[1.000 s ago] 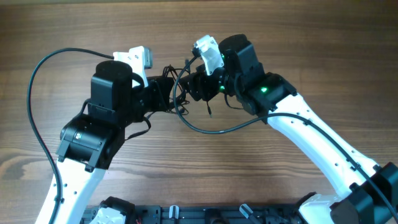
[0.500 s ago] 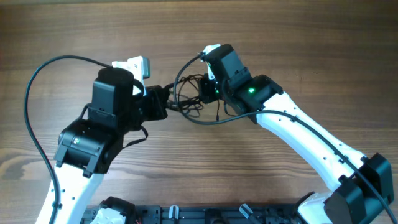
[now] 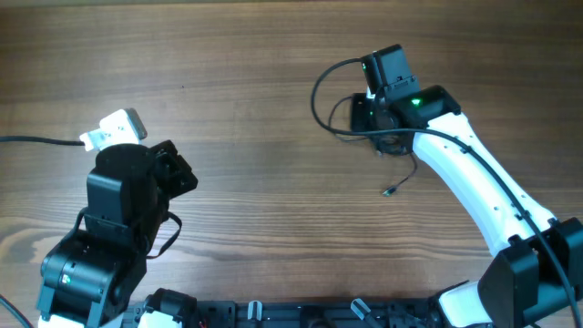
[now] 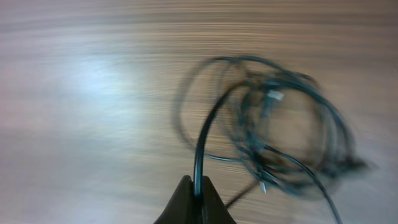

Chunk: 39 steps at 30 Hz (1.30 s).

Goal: Untangle cables

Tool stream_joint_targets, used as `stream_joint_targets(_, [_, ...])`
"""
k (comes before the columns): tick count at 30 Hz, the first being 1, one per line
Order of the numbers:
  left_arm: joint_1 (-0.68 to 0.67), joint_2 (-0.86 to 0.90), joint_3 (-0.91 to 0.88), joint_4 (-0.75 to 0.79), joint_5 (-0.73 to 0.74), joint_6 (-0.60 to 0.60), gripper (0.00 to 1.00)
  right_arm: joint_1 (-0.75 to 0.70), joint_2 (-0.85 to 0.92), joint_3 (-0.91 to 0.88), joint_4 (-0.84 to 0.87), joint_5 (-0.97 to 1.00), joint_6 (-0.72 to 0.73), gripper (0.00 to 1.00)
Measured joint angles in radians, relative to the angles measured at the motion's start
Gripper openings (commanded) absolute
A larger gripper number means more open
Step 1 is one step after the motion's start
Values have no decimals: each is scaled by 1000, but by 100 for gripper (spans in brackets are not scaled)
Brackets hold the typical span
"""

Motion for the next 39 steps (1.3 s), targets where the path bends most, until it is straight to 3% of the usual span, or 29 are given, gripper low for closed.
stream_joint_targets(5, [0,55,0,-14,27,-3,4,30,1,-1,171,-670,-279,4])
stream_joint_targets(7, [0,77,0,-24,38,-3,4,61,3,-6,262,-924,-314,5])
stream_joint_targets(9, [0,98,0,-32,39,-3,4,138,6,-13,517,-1131,-261,15])
stream_joint_targets(10, [0,108,0,-34,42,-3,4,159,5,-13,586,-1184,-229,28])
stream_joint_targets(11, [0,114,0,-36,42,-3,4,175,5,-11,614,-1202,-190,64])
stream_joint_targets(12, [0,116,0,-36,46,-3,4,173,5,-10,580,-1166,-163,87])
stream_joint_targets(14, [0,116,0,-38,60,-3,4,161,2,0,363,-906,-104,97])
stream_joint_targets(15, [0,116,0,-38,64,-3,4,151,2,-1,250,-713,-63,98])
stream_joint_targets(18, [0,116,1,-36,72,-1,4,139,2,-2,50,-398,-43,100])
stream_joint_targets(22, [0,116,1,-31,53,1,4,150,2,-2,-113,-372,-146,99])
stream_joint_targets(25, [35,94,1,-52,-24,-63,4,221,2,-2,-191,-383,-240,100])
stream_joint_targets(27, [81,40,1,-96,-18,-111,4,274,2,-2,-190,-360,-264,100])
stream_joint_targets(29, [99,6,6,-235,54,-137,4,300,2,-2,-138,-301,-247,100])
stream_joint_targets(32, [99,26,-69,-383,143,-173,4,297,2,-2,-69,-123,-61,100])
stream_joint_targets(35, [99,78,-266,-373,248,-200,4,272,2,-2,-55,-55,50,100])
stream_joint_targets(39, [99,145,-444,-286,351,-223,4,249,2,-2,-87,-27,79,100])
